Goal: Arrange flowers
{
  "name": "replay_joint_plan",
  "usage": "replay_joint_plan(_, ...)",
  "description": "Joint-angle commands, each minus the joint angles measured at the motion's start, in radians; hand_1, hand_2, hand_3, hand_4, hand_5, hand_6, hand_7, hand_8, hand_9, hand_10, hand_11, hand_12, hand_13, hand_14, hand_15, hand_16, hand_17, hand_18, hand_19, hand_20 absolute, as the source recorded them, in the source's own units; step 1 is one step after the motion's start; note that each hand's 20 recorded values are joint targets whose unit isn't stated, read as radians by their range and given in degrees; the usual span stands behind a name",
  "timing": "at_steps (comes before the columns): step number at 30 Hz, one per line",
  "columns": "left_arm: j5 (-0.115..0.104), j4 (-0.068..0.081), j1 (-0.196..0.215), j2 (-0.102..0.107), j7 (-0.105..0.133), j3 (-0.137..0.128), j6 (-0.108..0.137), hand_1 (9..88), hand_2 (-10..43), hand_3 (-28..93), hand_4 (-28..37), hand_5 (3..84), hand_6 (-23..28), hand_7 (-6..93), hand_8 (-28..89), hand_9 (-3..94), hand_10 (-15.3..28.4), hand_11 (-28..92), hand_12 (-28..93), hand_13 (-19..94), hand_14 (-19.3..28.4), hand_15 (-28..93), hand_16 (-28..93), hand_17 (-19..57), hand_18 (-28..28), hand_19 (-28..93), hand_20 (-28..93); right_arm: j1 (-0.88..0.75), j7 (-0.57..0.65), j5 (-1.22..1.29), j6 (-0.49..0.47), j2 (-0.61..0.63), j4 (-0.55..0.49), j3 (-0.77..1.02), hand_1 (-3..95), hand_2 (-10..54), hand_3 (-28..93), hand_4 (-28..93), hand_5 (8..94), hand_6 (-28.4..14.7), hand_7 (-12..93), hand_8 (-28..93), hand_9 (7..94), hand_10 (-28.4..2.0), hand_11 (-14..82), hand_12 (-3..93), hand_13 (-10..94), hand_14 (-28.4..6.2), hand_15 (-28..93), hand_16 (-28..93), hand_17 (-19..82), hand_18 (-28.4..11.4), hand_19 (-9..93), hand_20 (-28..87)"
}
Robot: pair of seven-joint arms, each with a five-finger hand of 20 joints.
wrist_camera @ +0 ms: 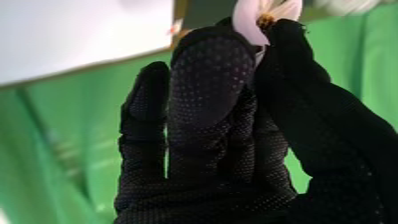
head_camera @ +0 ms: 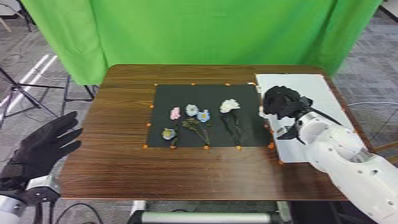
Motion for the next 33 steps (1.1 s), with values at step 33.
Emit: replay_joint_plan(33, 0.000, 0.002, -0.003, -0.001, -0.015, 0.001, -0.014, 23.5, -2.3, 69, -28.2, 25.8, 2.4, 18.1, -9, 19.7, 9.7, 12, 18, 15, 12.6, 15, 6, -12.0, 18.9, 37, 10, -0.104, -0.053, -0.051, -0.019, -0.059, -0.045, 0.047, 28.8, -9.5, 86, -28, 52.3, 1.2, 26, -16, 64.0, -9.7, 19.1, 19.7, 79, -0.4, 43, 30, 24, -15.6, 69, 44)
